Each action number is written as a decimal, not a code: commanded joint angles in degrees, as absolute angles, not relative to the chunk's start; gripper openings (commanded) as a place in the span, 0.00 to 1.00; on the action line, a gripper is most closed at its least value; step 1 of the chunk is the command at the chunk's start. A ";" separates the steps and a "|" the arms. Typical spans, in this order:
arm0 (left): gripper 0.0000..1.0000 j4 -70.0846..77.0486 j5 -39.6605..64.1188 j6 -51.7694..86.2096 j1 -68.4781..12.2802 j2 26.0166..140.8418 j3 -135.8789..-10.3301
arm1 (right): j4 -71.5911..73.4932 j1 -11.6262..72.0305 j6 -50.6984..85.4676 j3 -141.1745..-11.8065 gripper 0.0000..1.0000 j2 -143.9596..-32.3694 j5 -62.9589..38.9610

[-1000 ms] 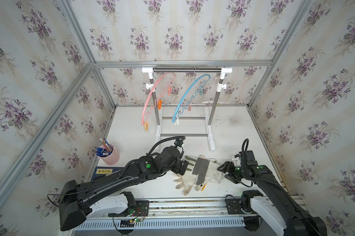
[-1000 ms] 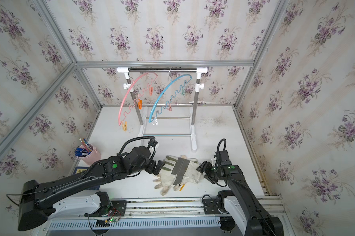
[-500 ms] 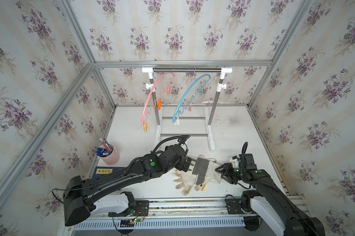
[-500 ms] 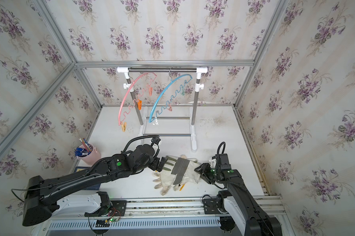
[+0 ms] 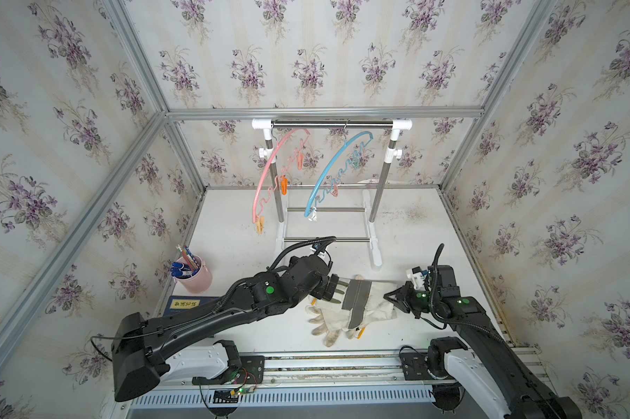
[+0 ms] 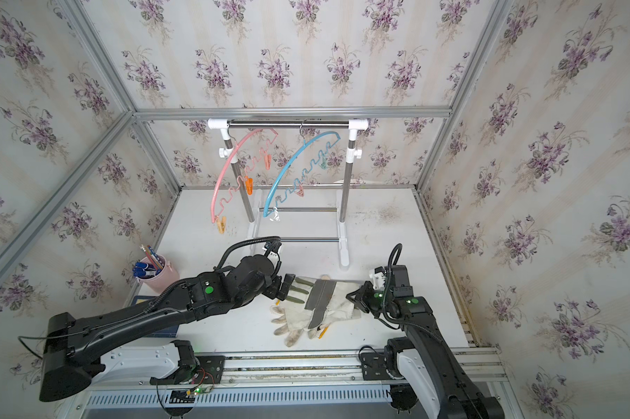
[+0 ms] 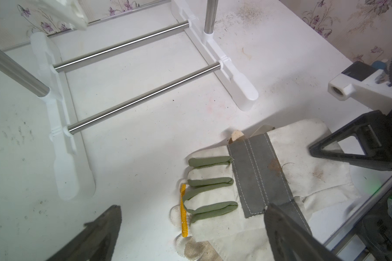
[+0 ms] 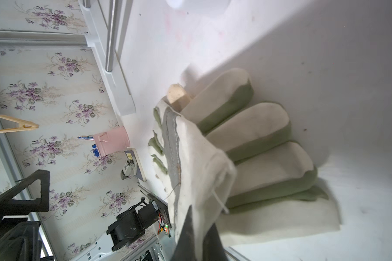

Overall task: Clip the gloves onto a hanger to dry
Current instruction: Pick up the glove from the center of the board.

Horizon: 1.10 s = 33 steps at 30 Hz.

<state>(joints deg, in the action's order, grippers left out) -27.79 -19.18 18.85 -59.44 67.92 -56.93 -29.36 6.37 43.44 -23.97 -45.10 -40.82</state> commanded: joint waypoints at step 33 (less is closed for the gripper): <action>0.81 39.74 -48.97 -26.46 -84.79 94.92 -53.51 | -25.14 14.29 63.89 -45.56 0.00 -52.62 -36.38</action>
<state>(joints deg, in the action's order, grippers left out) 34.15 -47.59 -27.05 -84.88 93.82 -52.97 -26.83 14.24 60.16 -45.60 -53.10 -37.01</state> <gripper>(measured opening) 0.816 0.052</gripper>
